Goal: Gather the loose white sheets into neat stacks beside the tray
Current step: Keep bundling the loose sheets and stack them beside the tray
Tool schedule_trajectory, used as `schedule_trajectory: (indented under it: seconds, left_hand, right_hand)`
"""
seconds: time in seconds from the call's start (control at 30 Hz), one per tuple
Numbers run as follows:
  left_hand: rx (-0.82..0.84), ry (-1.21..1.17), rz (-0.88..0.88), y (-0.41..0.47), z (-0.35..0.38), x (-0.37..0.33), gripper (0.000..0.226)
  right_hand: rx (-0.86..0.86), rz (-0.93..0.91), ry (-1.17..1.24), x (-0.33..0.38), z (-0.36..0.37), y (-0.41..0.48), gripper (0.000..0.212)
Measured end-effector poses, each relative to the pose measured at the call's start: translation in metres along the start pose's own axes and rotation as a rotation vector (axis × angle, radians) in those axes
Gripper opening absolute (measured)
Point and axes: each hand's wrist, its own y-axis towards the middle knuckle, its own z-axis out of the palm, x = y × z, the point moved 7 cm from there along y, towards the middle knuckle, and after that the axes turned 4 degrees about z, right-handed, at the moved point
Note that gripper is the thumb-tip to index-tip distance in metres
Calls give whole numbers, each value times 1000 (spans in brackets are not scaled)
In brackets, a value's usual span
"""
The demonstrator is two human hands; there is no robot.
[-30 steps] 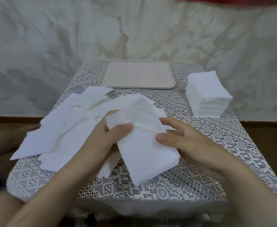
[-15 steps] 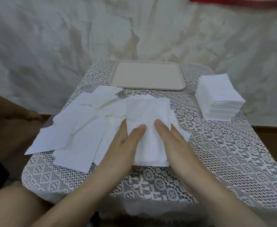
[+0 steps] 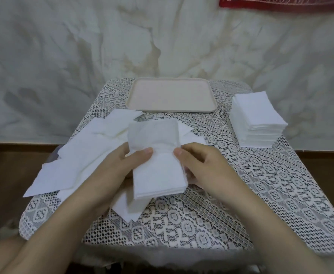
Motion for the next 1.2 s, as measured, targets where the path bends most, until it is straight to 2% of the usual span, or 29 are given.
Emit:
schedule_trajectory:
  seconds: [0.13,0.23,0.33,0.53,0.7,0.9,1.03,1.2]
  left_hand:
    - [-93,-21,-31,6,-19,0,47]
    - [-110,-48,-58,7,-23,0,46]
    - [-92,-68,-69,6,-22,2,46]
    - [-74,-39,-52,5,-21,5,46]
    - [-99,-56,-16,6,-23,8,44]
    - [-116,-73,9,7,-22,7,43]
    - [-131,-81,16,7,-25,7,45]
    - [-155,-112,51,7,-31,3,47]
  right_hand:
    - [-159,-64,-271,-4,-33,14,11]
    - [-199,-8,-557,-11,-46,22,28]
    - [-154,55,-632,-14,-46,23,36]
    - [-146,88,-565,-21,-50,22,19]
    - [-292,108,-649,-20,-64,23,30]
    - [-246,61,-619,-20,-53,31,21]
    - [-231,2,-511,-21,-54,34,24]
    - [-235,-59,-273,-20,-71,34,10]
